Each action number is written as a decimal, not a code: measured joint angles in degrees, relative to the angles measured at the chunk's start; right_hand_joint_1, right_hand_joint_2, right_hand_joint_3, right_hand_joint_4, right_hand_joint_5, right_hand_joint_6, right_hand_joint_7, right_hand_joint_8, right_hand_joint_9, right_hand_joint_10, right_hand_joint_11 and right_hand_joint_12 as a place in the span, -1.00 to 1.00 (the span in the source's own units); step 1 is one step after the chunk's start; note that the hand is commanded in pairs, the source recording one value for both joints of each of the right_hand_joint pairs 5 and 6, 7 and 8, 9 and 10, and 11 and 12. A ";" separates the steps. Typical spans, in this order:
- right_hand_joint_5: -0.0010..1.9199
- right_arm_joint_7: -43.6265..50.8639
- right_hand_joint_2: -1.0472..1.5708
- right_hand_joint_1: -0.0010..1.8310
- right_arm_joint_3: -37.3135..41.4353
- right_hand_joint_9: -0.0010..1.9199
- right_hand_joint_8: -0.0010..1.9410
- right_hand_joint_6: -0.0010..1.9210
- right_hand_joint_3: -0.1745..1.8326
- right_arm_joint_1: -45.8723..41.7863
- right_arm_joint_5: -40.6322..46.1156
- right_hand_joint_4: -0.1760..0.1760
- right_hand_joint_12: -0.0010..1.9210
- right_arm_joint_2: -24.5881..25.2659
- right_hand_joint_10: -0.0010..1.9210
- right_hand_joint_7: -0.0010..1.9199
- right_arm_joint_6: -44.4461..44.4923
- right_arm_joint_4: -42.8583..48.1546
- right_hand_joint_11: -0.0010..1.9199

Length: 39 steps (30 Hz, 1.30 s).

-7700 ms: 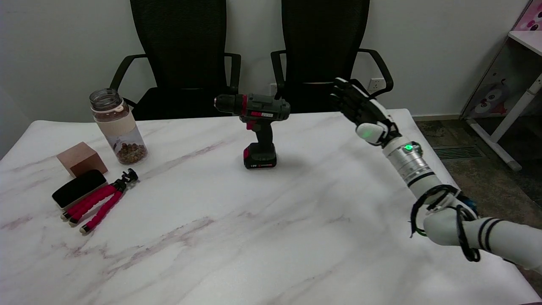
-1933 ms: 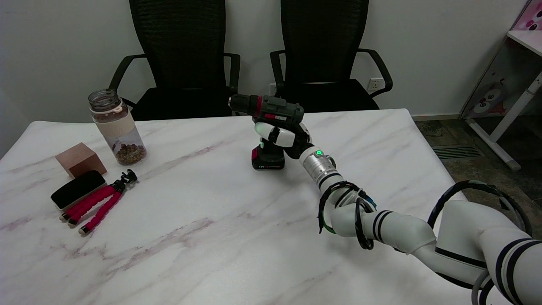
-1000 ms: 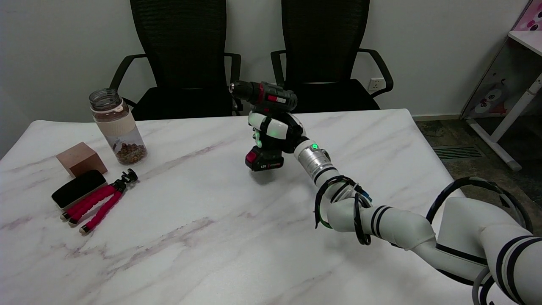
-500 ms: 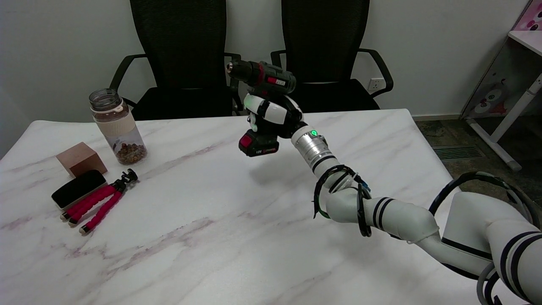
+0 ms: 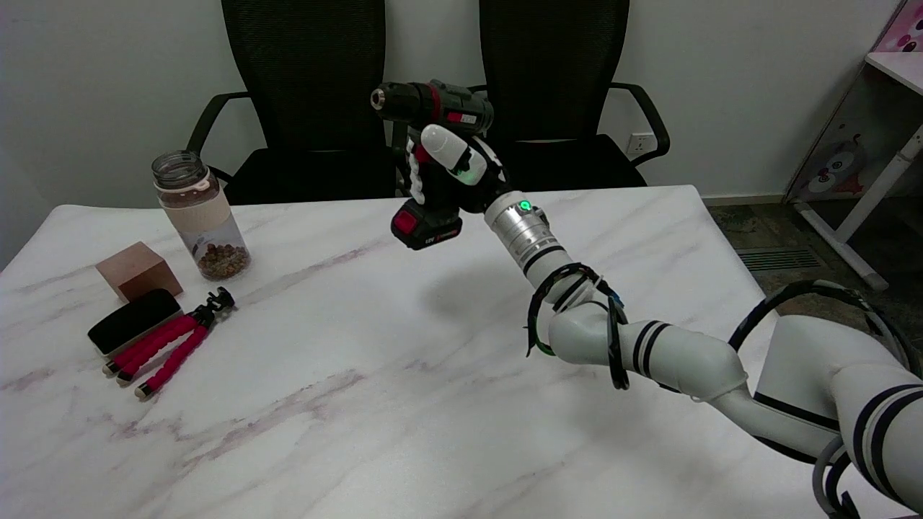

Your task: Pick up the power screwdriver.

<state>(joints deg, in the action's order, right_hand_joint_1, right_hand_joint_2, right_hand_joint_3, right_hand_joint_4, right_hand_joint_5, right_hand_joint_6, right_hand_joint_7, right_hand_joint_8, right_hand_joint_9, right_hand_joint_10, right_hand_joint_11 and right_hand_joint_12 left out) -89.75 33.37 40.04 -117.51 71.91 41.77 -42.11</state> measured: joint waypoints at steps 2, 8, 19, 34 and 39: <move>0.53 0.37 -0.18 -0.11 0.00 1.00 0.51 0.53 -0.44 0.35 -0.27 1.00 1.00 -0.08 1.00 0.53 -0.01 -0.39 1.00; 0.54 1.84 -0.07 -0.07 -0.01 1.00 0.52 0.54 -0.40 1.57 -0.94 1.00 1.00 -0.17 1.00 0.54 -0.82 -1.31 1.00; 0.58 4.95 0.16 0.05 0.13 1.00 0.57 0.58 -0.21 3.43 -1.48 1.00 1.00 -0.30 1.00 0.58 -3.14 -2.22 1.00; 0.11 6.32 -0.04 0.18 0.29 0.91 0.10 0.11 0.03 5.18 -1.92 -0.04 1.00 -2.84 0.91 0.11 -4.24 -4.24 1.00; 0.11 6.42 0.11 0.24 0.15 0.90 0.09 0.11 0.12 5.49 -2.01 -0.04 1.00 -4.31 0.90 0.11 -4.26 -5.33 1.00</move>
<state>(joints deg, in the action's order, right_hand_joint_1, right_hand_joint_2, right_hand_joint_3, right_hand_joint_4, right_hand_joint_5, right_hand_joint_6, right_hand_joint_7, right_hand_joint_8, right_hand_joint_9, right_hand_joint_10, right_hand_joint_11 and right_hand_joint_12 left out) -83.33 33.52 45.53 -119.52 67.60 37.51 -47.44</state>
